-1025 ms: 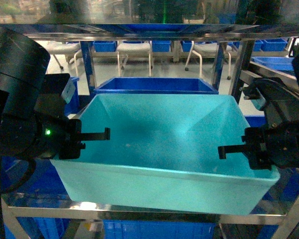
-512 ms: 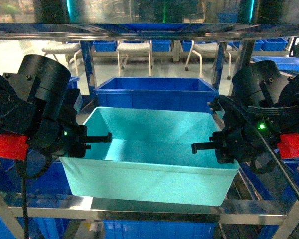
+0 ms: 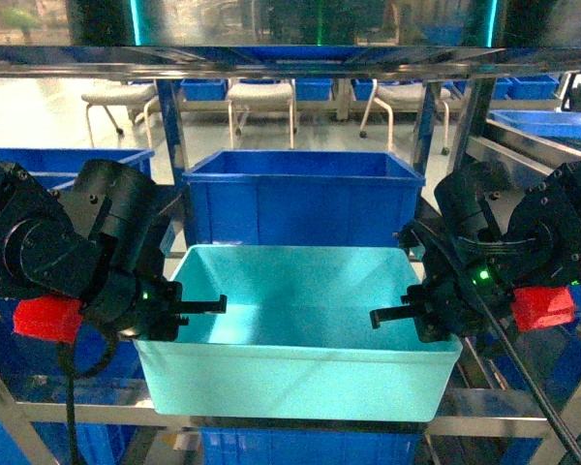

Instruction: Organize blue bins on left shelf correctly

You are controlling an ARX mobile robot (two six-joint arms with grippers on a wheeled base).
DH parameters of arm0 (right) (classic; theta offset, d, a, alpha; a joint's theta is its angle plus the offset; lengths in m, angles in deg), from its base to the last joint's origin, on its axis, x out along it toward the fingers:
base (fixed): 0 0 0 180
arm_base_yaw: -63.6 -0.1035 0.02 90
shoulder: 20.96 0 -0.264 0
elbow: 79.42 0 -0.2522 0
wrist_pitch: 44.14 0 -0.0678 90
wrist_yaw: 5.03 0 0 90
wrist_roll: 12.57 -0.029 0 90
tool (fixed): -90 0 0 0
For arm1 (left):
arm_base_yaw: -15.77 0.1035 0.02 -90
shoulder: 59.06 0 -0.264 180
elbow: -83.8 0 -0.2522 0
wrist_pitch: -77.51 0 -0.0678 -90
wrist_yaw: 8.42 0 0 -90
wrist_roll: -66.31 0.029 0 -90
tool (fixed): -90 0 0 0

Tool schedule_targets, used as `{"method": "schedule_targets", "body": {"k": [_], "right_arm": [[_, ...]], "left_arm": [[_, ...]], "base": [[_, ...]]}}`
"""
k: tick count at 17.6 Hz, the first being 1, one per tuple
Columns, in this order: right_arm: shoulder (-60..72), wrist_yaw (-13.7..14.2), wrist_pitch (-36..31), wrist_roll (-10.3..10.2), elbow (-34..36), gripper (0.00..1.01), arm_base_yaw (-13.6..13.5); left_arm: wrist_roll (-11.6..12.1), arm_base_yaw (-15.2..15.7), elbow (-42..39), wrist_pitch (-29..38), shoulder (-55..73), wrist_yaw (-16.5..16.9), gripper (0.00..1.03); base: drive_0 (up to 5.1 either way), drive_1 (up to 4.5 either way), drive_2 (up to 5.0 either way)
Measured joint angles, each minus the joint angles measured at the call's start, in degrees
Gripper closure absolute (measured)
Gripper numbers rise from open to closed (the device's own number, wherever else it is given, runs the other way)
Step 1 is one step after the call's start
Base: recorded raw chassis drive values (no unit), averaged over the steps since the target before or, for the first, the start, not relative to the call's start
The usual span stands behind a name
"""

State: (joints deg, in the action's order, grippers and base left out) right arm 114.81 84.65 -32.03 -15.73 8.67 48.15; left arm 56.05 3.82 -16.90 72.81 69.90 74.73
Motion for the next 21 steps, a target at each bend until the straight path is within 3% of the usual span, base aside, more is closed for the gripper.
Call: {"method": "schedule_targets", "body": {"k": [1,2,5,6,7,8,9,11,15,21], "right_arm": [[0.37,0.0,0.07,0.15,-0.42,0.99,0.35],[0.61,0.07,0.11,1.27,-0.66,0.93,0.52],[1.05,-0.13,0.59,3.1,-0.63,0.62,0.37],[0.92,-0.15,-1.68,3.5,0.22,0.47,0.37],[0.28,-0.13,-3.26,3.96,1.66,0.4,0.35],[-6.43,1.7,-10.05,6.47,9.86,0.08,0.04],[-9.51,2.86,-14.45,7.98,13.16,0.01,0.0],[-14.8,3.48,-19.98,9.68,19.93,0.03,-0.81],[-24.37,2.1,-20.7,8.94,32.63,0.03,-3.1],[-31.78,1.77,-18.84,7.06,38.6,0.03,-3.67]], "left_arm": [[-0.2,-0.09,0.0,-0.13,0.15,0.02,1.01],[-0.26,-0.31,0.02,-0.17,0.22,0.02,0.92],[-0.24,-1.36,0.39,0.09,0.22,1.01,0.61],[-0.17,-1.53,0.44,0.37,0.2,1.14,0.47],[-0.22,-1.57,0.07,0.24,-0.42,1.16,0.4],[-0.28,-1.86,-7.96,2.32,-10.29,1.62,0.09],[-0.46,-2.12,-9.68,1.97,-14.51,2.49,0.03],[-1.38,-3.78,-16.41,3.3,-22.34,3.04,0.05],[-4.83,-7.8,-29.18,0.59,-36.61,2.34,0.05],[-7.61,-10.84,-35.41,-3.78,-43.41,1.73,0.05]], "base": [[0.0,0.0,0.0],[0.0,0.0,0.0],[0.0,0.0,0.0],[0.0,0.0,0.0],[0.0,0.0,0.0],[0.0,0.0,0.0],[0.0,0.0,0.0],[0.0,0.0,0.0],[0.0,0.0,0.0],[0.0,0.0,0.0]]}}
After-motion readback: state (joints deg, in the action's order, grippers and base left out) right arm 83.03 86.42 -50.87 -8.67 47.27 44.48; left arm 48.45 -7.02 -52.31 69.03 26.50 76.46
